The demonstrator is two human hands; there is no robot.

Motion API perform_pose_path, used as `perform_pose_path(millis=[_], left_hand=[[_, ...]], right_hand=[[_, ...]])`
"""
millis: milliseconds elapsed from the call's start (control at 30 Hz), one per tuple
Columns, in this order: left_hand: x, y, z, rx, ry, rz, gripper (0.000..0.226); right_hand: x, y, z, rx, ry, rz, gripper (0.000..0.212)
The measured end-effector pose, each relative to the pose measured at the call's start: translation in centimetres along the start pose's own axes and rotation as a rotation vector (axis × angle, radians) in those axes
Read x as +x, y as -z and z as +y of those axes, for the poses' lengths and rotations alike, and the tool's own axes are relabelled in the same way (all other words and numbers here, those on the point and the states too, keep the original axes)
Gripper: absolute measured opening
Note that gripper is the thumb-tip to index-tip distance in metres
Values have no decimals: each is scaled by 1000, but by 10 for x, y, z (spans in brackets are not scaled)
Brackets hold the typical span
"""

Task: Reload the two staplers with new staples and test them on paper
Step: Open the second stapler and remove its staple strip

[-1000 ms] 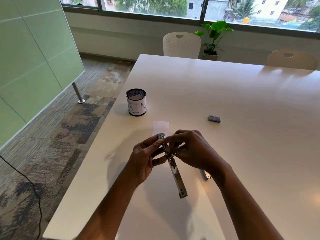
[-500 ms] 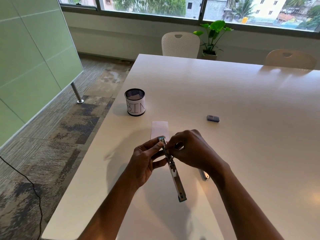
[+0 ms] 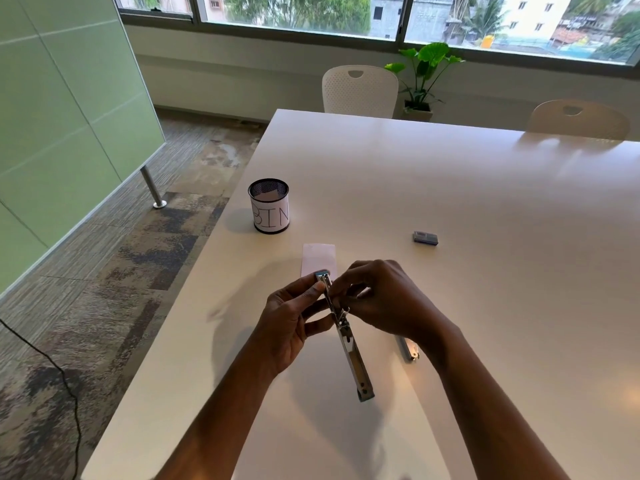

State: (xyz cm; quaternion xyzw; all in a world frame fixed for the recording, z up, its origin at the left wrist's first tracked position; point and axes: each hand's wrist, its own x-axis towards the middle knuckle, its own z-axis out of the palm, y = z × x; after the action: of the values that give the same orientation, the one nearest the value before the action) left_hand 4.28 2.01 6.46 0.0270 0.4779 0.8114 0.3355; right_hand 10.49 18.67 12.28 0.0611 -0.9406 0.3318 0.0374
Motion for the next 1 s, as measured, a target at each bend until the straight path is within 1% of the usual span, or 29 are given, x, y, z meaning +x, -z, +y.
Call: perform_pose_path(millis=[200, 433, 633, 733, 867, 933, 1000], left_hand=[[-1, 1, -2, 17, 5, 11, 24], [-1, 3, -8, 15, 22, 9, 24], [2, 3, -5, 31, 18, 8, 24], [4, 4, -1, 27, 12, 11, 24], [6, 2, 4, 23, -1, -10, 21], [6, 0, 6, 32, -5, -26, 19], [7, -5, 7, 56, -10, -47, 25]], right_hand=[[8, 3, -3, -64, 4, -59, 13], [14, 1, -1, -163, -8, -179, 13], [13, -5, 7, -151, -4, -156, 10], [10, -2, 12, -61, 6, -103, 12], [9, 1, 17, 137, 22, 69, 15], [10, -3, 18, 227, 21, 124, 16], [12, -9, 18, 293, -4, 154, 21]])
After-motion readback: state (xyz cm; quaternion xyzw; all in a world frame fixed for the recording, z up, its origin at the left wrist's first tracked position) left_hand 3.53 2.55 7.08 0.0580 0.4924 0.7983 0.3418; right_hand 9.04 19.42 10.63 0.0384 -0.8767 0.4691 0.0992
